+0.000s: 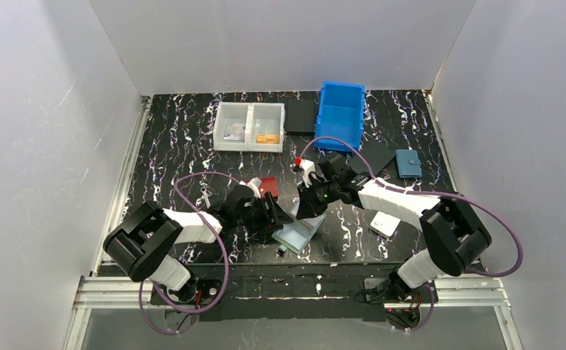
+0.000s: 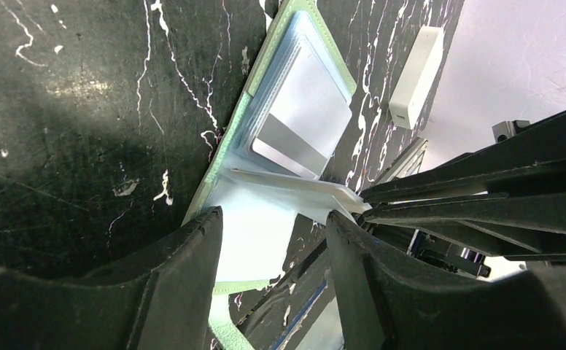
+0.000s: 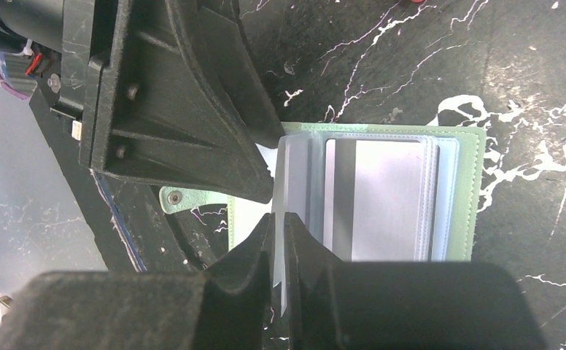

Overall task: Take the credit cards out of the card holder
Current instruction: Remove the credit card from the card holder.

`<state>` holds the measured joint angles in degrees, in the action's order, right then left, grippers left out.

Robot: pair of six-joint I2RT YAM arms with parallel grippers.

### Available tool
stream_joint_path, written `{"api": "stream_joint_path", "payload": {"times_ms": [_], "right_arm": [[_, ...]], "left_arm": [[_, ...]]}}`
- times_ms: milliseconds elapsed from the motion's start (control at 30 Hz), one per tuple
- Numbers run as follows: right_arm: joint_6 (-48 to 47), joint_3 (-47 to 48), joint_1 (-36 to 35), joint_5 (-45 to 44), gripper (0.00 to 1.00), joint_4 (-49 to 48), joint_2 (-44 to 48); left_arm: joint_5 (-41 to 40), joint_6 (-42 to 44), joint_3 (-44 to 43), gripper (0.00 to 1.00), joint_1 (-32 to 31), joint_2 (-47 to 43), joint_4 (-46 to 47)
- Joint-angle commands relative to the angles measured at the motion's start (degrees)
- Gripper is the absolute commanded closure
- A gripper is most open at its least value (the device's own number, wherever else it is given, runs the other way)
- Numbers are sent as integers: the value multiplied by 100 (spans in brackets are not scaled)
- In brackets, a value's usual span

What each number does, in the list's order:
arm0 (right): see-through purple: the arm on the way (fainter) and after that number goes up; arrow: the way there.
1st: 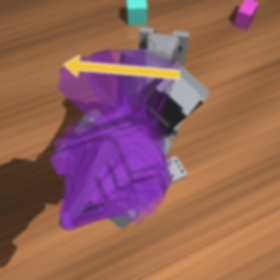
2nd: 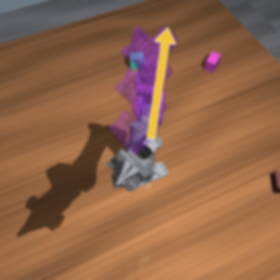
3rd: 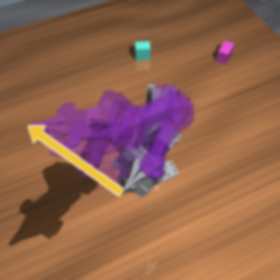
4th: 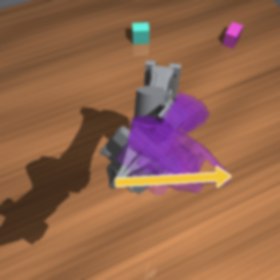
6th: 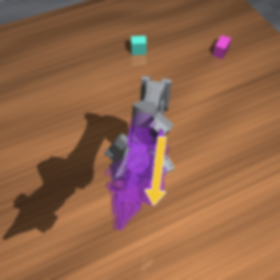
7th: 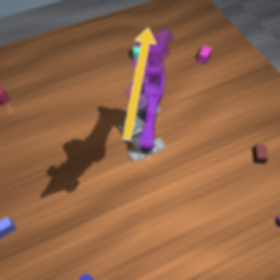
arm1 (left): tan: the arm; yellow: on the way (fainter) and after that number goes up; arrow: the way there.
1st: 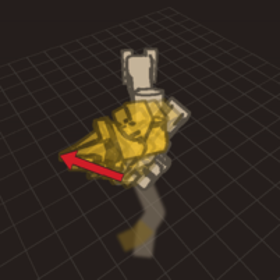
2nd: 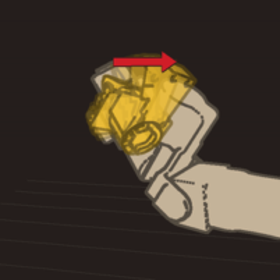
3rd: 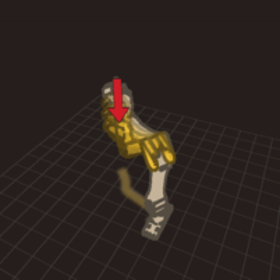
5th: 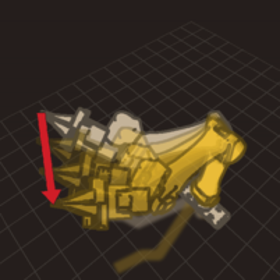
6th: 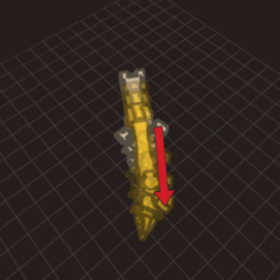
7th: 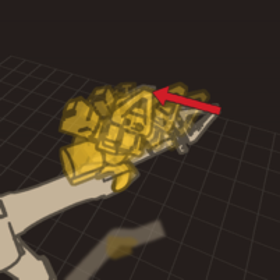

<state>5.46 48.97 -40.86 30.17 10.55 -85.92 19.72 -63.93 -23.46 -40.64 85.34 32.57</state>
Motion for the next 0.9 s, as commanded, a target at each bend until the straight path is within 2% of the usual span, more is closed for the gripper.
{"api": "stream_joint_path", "payload": {"times_ms": [0, 400, 500, 567, 600, 867], "right_arm": [[-217, 84, -140, -43, 83, 169, -113], [-527, 240, -383, -510, 83, 433, -236], [-694, 261, -486, -781, 85, 495, -229], [-825, 312, -585, -997, 97, 565, -221], [-853, 333, -637, -1043, 98, 582, -212], [-885, 399, -849, -1075, 99, 554, -145]], "left_arm": [[-146, 58, 215, 47, -3, -241, -12], [-142, 57, 412, 47, 21, -360, 87], [-106, 69, 511, 46, 25, -507, 137], [-77, 70, 601, 46, 24, -723, 166], [-67, 73, 659, 45, 27, -880, 181], [-164, -11, 1061, 35, 22, -2263, 177]]}}
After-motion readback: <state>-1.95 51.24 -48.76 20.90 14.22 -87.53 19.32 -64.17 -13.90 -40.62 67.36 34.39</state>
